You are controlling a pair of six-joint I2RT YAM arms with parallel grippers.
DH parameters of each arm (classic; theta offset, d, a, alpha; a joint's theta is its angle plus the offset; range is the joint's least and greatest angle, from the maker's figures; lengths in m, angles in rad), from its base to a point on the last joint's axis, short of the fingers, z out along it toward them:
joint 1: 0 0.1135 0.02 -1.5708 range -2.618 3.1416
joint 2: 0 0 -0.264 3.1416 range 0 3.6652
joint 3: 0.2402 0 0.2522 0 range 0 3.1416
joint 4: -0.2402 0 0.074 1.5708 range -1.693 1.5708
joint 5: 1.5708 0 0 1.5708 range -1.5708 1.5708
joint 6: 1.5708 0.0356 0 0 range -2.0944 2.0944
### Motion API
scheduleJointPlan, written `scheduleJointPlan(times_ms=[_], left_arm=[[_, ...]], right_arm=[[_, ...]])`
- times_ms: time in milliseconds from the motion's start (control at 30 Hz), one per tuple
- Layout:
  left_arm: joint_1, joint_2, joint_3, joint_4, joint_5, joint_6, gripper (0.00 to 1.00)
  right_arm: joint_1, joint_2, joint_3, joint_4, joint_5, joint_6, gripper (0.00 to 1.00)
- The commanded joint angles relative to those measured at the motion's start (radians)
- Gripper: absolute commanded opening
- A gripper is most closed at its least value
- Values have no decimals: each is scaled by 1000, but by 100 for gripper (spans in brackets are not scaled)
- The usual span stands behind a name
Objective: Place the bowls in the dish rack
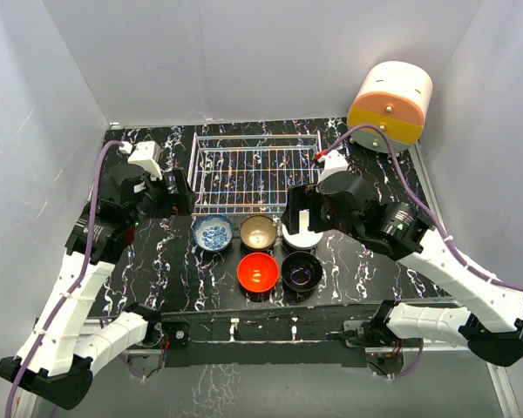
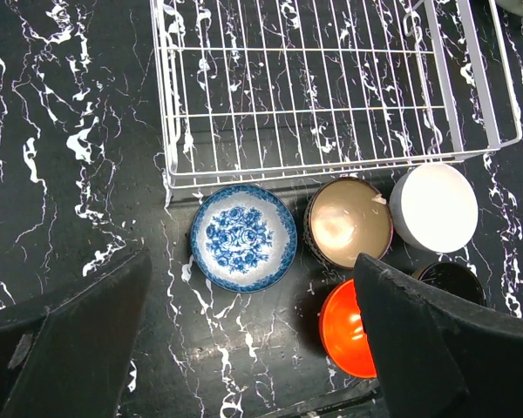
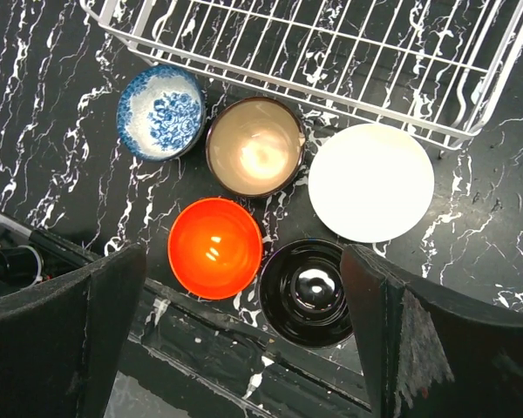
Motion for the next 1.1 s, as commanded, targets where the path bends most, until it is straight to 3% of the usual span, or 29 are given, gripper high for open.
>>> scheduleJointPlan(times_ms=[0,333,500,667,867,1067], left_arm=[[-6,-5,20,-14,-14,13,97],[-4,-15,14,-29,-64,13,97],[-5,-36,47,-66,-117,10,97],[-5,-84,51,-96,-159,11,97],[-4,-103,39,-110,-180,7,97],[-4,-121,20,-127,-186,5,97]], right_arm=[[5,-46,15,13,32,-17,98],[5,-99,-85,47,-57,-85,98],[45,-52,-184,151,-212,-45,97],[175,-14,-201,196,-124,-3,95],[328,134,-203,237,-40,27,89],[429,307,-189,269,58,27,88]])
